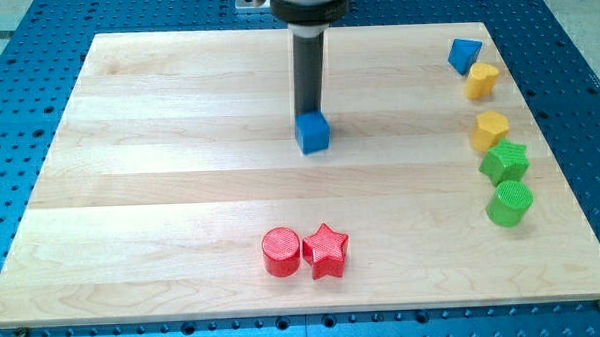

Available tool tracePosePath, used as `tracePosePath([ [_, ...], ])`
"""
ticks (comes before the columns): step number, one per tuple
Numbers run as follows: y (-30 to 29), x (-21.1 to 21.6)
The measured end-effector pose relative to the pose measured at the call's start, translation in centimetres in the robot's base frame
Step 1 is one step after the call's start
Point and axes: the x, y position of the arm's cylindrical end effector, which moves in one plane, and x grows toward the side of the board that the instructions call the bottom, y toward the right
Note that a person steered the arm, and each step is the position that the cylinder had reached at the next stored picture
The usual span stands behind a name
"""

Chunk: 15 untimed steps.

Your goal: Place the blue cube bottom left to the triangle

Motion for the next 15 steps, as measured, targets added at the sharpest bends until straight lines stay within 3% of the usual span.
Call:
tracePosePath([
  [1,-0.2,3.9],
  [2,1.6,3.0],
  [3,1.3,8.8],
  [4,-0.7,6.4],
  [5,0.2,-4.5],
  [6,6.8,-12.4],
  [7,17.5,-15.9],
  [8,19.3,-20.8],
  [10,21.3,-20.8],
  [11,14.8,-18.7],
  [12,4.6,-13.7],
  [15,-6.9,-6.1],
])
